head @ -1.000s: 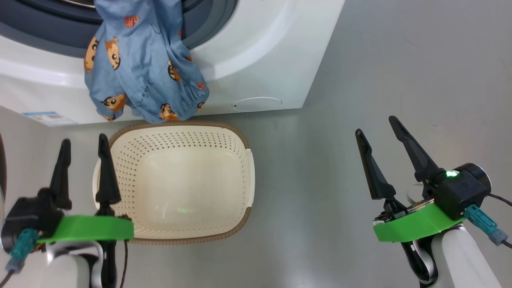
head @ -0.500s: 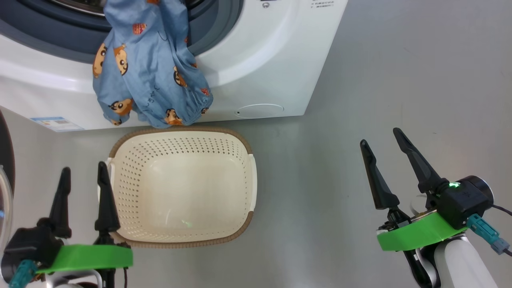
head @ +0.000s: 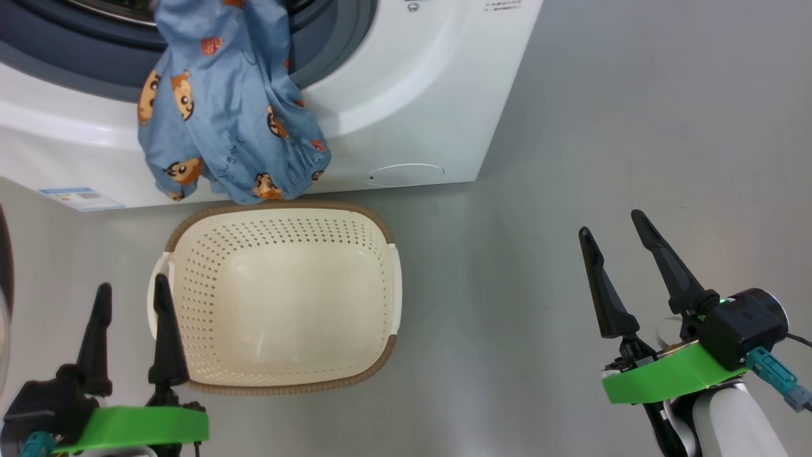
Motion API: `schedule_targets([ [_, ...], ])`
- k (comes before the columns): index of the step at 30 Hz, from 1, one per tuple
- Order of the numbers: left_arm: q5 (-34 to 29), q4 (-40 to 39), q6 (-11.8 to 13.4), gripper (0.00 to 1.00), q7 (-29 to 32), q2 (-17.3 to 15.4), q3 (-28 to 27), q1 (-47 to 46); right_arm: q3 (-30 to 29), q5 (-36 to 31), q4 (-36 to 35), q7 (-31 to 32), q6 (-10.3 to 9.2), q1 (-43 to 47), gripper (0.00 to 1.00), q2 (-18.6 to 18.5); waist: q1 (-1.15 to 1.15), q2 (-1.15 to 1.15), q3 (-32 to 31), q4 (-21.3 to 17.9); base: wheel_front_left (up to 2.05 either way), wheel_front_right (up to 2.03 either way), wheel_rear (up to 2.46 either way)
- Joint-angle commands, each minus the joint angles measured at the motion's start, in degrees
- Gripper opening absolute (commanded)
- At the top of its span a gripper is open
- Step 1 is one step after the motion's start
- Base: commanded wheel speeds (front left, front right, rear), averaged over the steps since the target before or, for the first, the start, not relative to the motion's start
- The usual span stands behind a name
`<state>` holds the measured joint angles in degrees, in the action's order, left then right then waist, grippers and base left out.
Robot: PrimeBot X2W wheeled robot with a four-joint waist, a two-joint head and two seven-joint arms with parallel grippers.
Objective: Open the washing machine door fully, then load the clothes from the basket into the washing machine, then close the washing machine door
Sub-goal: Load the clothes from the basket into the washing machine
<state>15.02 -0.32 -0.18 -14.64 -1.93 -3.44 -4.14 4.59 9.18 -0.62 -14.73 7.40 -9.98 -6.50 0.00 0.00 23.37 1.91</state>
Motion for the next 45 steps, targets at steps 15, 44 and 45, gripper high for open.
schedule_targets([
  [15,-1.76,0.69,-1.17,1.0,-0.36,-1.02,-4.5,-0.28,2.5,0.22,-1.22,-0.27,0.09,1.35,1.0,1.29,0.0,0.0,1.33,-3.7,0.0,0.0,0.0],
  [44,-0.85,27.08,-4.43,1.0,-0.35,-5.58,-6.8,-29.13,3.28,-0.88,-2.67,-0.27,0.09,-3.61,1.0,3.16,0.0,0.0,11.39,-8.66,0.0,0.0,0.0],
  [45,-0.87,27.5,-4.51,1.0,-0.35,-5.65,-7.05,-29.6,3.27,-0.95,-2.73,-0.27,0.09,-3.74,1.0,3.18,0.0,0.0,11.66,-8.72,0.0,0.0,0.0],
])
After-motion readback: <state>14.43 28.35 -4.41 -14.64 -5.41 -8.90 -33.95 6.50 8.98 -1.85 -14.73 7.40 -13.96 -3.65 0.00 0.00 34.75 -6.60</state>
